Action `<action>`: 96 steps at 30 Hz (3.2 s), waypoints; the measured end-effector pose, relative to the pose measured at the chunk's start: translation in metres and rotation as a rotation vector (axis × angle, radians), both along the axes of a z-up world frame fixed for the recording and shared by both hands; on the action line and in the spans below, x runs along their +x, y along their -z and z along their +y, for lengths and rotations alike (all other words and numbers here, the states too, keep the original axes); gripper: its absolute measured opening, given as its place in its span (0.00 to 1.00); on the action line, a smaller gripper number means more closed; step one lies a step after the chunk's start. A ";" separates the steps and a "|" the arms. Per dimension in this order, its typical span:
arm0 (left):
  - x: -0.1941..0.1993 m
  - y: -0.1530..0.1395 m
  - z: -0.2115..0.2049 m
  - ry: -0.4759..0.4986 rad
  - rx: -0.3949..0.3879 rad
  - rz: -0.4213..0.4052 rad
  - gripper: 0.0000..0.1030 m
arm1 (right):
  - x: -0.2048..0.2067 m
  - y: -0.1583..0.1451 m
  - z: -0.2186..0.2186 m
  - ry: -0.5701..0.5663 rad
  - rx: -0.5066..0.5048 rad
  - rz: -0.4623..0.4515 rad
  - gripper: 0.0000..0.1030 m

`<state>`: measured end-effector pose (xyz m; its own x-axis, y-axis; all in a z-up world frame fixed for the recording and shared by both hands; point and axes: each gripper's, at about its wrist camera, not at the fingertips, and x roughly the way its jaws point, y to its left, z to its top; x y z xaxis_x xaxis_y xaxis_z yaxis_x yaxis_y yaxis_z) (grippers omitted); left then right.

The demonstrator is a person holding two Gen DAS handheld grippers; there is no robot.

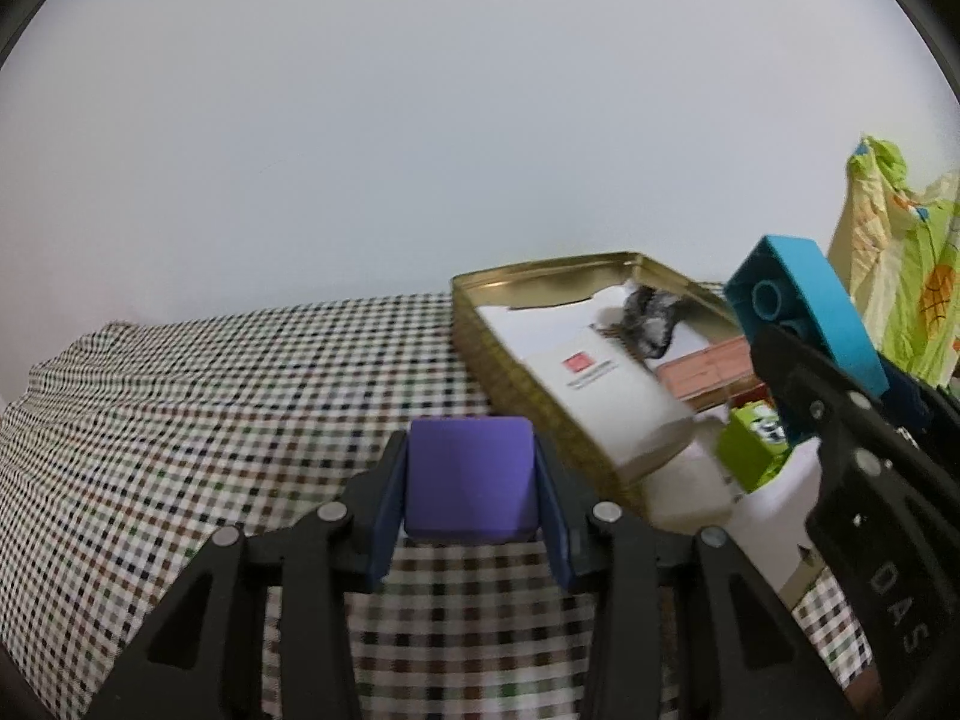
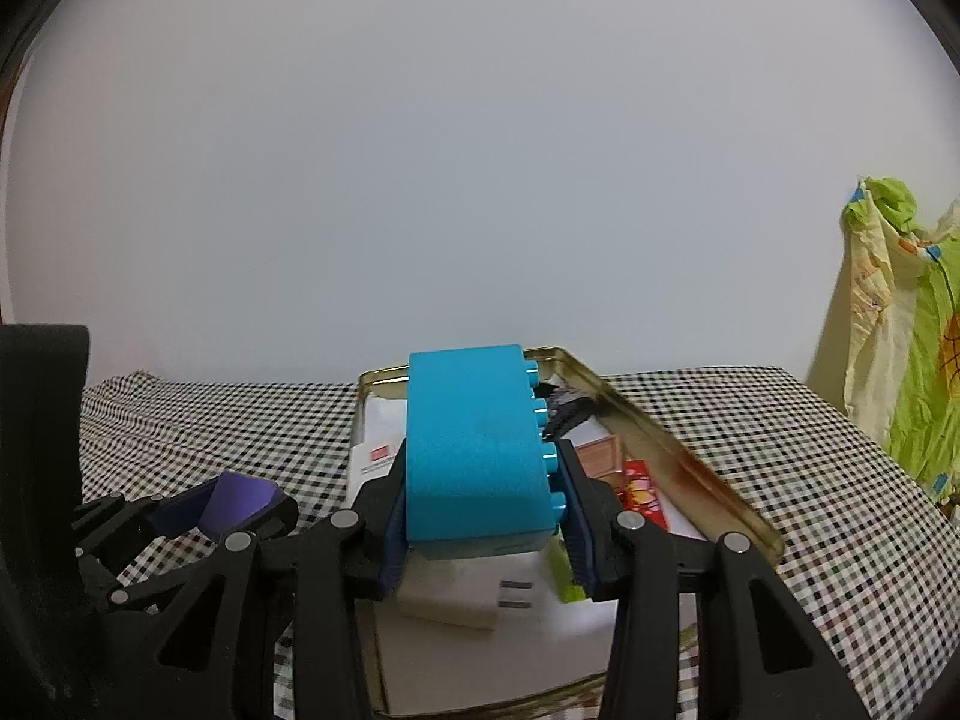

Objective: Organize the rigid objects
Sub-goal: 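Lift the purple cube and teal brick and carry them over the gold tray, then lower the cube and brick into the tray and open both grippers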

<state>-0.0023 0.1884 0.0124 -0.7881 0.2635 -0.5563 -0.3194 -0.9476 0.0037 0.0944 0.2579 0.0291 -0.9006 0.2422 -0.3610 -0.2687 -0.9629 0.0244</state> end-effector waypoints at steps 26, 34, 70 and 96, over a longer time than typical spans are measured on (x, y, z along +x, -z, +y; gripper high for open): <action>0.001 -0.012 0.040 0.144 0.043 0.030 0.38 | 0.019 -0.005 0.056 0.137 -0.057 0.028 0.44; -0.005 -0.011 0.051 0.216 0.085 -0.003 0.38 | 0.015 -0.003 0.077 0.151 -0.087 0.019 0.44; -0.058 -0.008 0.081 0.220 0.039 -0.109 0.38 | -0.021 0.006 0.089 0.113 -0.075 -0.061 0.44; -0.074 -0.005 0.088 0.173 -0.062 -0.096 0.38 | -0.057 0.021 0.086 0.067 -0.087 -0.166 0.44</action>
<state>-0.0763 0.2761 0.0178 -0.6765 0.3532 -0.6462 -0.4792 -0.8774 0.0221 0.0375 0.3442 0.0084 -0.8098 0.2611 -0.5253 -0.3397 -0.9388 0.0570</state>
